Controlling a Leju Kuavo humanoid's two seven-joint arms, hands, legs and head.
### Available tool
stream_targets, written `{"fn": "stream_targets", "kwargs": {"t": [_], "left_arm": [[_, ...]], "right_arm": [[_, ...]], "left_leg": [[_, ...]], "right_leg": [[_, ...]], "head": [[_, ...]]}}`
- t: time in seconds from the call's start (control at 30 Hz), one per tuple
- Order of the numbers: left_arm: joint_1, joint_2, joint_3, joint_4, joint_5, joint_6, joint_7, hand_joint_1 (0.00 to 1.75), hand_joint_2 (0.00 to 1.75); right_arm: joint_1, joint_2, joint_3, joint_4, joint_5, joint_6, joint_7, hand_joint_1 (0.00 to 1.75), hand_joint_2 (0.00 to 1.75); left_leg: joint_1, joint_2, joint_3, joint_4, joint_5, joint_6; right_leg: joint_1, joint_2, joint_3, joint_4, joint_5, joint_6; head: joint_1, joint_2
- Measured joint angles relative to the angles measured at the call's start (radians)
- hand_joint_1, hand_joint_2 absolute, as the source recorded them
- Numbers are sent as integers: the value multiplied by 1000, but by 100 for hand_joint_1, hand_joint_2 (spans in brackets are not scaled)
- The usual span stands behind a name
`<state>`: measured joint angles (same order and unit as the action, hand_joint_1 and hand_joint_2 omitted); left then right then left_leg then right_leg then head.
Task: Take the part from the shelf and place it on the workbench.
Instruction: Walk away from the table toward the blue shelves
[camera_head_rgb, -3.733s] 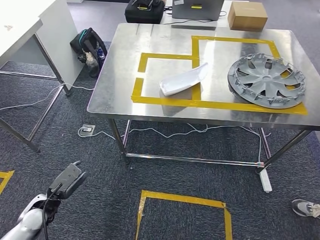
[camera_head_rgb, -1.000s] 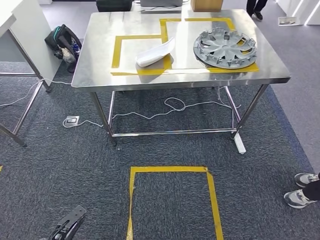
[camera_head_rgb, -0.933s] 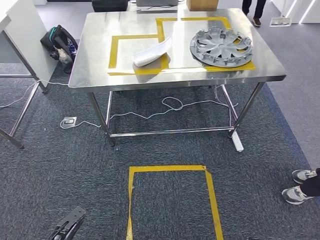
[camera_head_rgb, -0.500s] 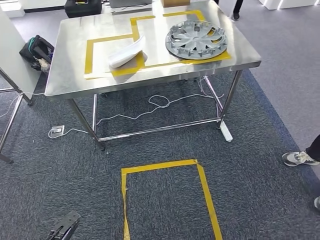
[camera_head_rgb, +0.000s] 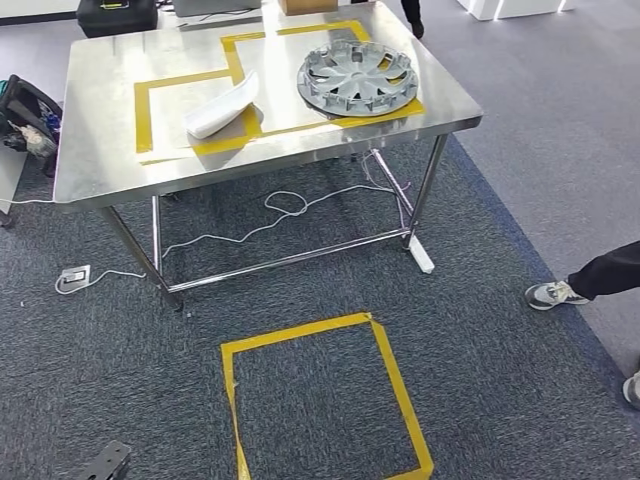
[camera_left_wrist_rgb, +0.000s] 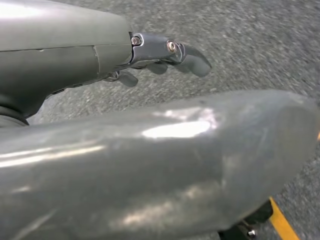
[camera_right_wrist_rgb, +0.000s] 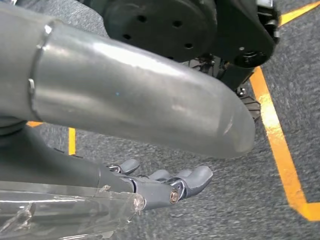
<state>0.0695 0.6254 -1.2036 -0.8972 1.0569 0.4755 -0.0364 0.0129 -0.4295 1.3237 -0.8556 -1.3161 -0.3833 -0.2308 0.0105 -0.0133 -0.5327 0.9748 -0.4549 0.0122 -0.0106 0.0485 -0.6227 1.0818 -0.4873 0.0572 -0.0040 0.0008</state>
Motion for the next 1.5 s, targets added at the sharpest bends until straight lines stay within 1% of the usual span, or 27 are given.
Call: {"fn": "stream_targets", "kwargs": {"t": [0.07,0.1,0.13,0.17,0.27,0.33,0.43,0.47,0.53,0.6,0.63,0.67,0.7,0.73,0.8,0.87,0.93,1.0,1.07,1.13,1.17,1.2,1.27,1.33,1.37,1.43,1.5], "left_arm": [[-1,-5,-16,-3,16,5,-19,0,0],[-5,-10,-24,-3,22,7,-28,0,0],[-11,-15,-34,-3,24,5,-34,0,0],[-20,-19,-42,-3,22,-1,-36,0,0],[-52,-28,-63,-2,-4,-25,-41,0,0],[-69,-33,-68,1,-28,-37,-42,0,0],[-91,-44,-70,17,-66,-63,-39,0,0],[-97,-49,-71,26,-79,-73,-38,0,0],[-104,-58,-71,43,-103,-95,-31,0,0],[-105,-66,-71,62,-119,-118,-17,0,0],[-105,-72,-69,75,-122,-131,-13,0,0],[-105,-79,-66,89,-123,-143,-11,0,0],[-105,-87,-60,103,-120,-156,-12,0,0],[-105,-96,-52,119,-117,-168,-15,0,0],[-105,-115,-38,146,-111,-188,-22,0,0],[-106,-133,-30,168,-110,-200,-26,0,0],[-106,-150,-25,185,-113,-206,-27,0,0],[-107,-163,-22,198,-115,-208,-28,0,0],[-106,-172,-20,209,-116,-213,-28,0,87],[-105,-183,-20,222,-116,-223,-28,0,175],[-106,-189,-20,227,-116,-228,-28,0,175],[-108,-196,-20,233,-116,-234,-28,0,175],[-113,-208,-20,242,-116,-243,-28,0,175],[-117,-214,-20,250,-117,-250,-28,0,175],[-119,-217,-20,255,-119,-254,-28,0,175],[-123,-220,-20,263,-123,-264,-28,0,175],[-127,-223,-20,270,-126,-272,-28,0,175]], "right_arm": [[-8,2,1,5,-11,-10,0,0,0],[-10,2,1,6,-14,-19,-1,0,0],[-12,3,1,6,-14,-31,-3,0,0],[-12,3,1,6,-13,-43,-6,0,0],[-18,2,-6,4,-3,-80,-15,0,0],[-23,1,-16,-2,7,-96,-13,0,0],[-22,1,-31,-8,16,-96,-5,0,0],[-22,1,-36,-9,18,-91,-3,0,0],[-21,3,-48,-9,19,-81,8,0,0],[-17,4,-56,-11,12,-76,29,0,0],[-11,4,-58,-13,7,-79,41,0,0],[-4,3,-59,-18,1,-85,49,0,0],[5,2,-58,-24,-7,-96,52,0,0],[14,-2,-58,-33,-15,-112,48,0,0],[27,-14,-56,-55,-34,-145,29,0,0],[36,-32,-56,-79,-48,-174,4,0,0],[44,-50,-55,-100,-54,-192,-16,0,0],[50,-63,-53,-117,-57,-201,-26,0,0],[46,-72,-52,-131,-61,-210,-32,0,0],[41,-78,-52,-140,-63,-217,-35,0,0],[41,-81,-51,-145,-63,-219,-35,0,0],[40,-84,-50,-149,-63,-221,-35,0,0],[38,-92,-48,-155,-63,-221,-34,0,0],[32,-99,-45,-160,-63,-221,-34,0,0],[29,-101,-44,-162,-63,-220,-33,0,0],[27,-102,-40,-166,-64,-219,-29,0,0],[26,-103,-35,-167,-65,-217,-25,0,0]], "left_leg": [[-4,18,-1,0,1,6],[-6,27,-2,0,1,7],[-8,36,-2,1,1,7],[-9,43,-2,1,1,8],[-11,63,4,2,-1,5],[-15,74,5,4,-2,-2],[-14,85,6,4,-3,-18],[-12,76,1,15,-14,-24],[-9,44,-33,95,-67,-36],[-8,25,-96,231,-131,-42],[-7,23,-120,278,-142,-43],[-6,23,-129,292,-134,-43],[-5,21,-119,265,-106,-43],[-3,15,-93,206,-67,-42],[4,-20,-33,71,-8,-39],[5,-42,-8,11,3,-33],[3,-28,-10,7,4,-21],[3,-10,-9,3,7,-6],[2,10,-10,2,8,4],[-1,31,-10,2,8,6],[-2,40,-10,2,8,7],[-2,48,-9,3,8,7],[-3,64,-6,3,6,4],[-7,76,-2,5,3,-4],[-10,83,-1,6,2,-9],[-11,93,-1,6,2,-19],[-8,75,-9,27,-18,-30]], "right_leg": [[1,-34,-62,140,-71,4],[1,-39,-86,197,-92,4],[2,-42,-94,221,-96,4],[2,-43,-81,206,-81,3],[5,-71,36,2,5,-7],[9,-89,77,-76,24,-14],[10,-73,71,-82,29,-28],[8,-67,72,-84,33,-35],[3,-52,74,-88,40,-47],[2,-34,69,-88,43,-51],[2,-24,69,-87,43,-51],[2,-15,69,-87,43,-50],[1,-5,70,-87,44,-50],[1,4,71,-87,44,-48],[1,23,69,-84,44,-39],[0,43,60,-83,48,-25],[-4,57,51,-86,53,-11],[-4,29,30,-52,31,-1],[-1,-20,-26,66,-32,5],[-2,-39,-83,195,-84,9],[-2,-42,-91,217,-85,10],[-2,-44,-77,194,-67,9],[-1,-66,0,55,-5,8],[1,-88,61,-59,28,1],[3,-91,70,-79,30,-4],[4,-74,67,-78,33,-18],[1,-60,66,-80,40,-31]], "head": [[3,0],[3,0],[3,0],[3,0],[3,0],[2,0],[2,0],[1,0],[0,0],[-1,0],[-1,0],[-1,0],[0,0],[0,0],[0,0],[0,0],[0,0],[5,0],[10,0],[11,0],[11,0],[11,0],[11,0],[10,0],[9,0],[7,0],[6,0]]}}
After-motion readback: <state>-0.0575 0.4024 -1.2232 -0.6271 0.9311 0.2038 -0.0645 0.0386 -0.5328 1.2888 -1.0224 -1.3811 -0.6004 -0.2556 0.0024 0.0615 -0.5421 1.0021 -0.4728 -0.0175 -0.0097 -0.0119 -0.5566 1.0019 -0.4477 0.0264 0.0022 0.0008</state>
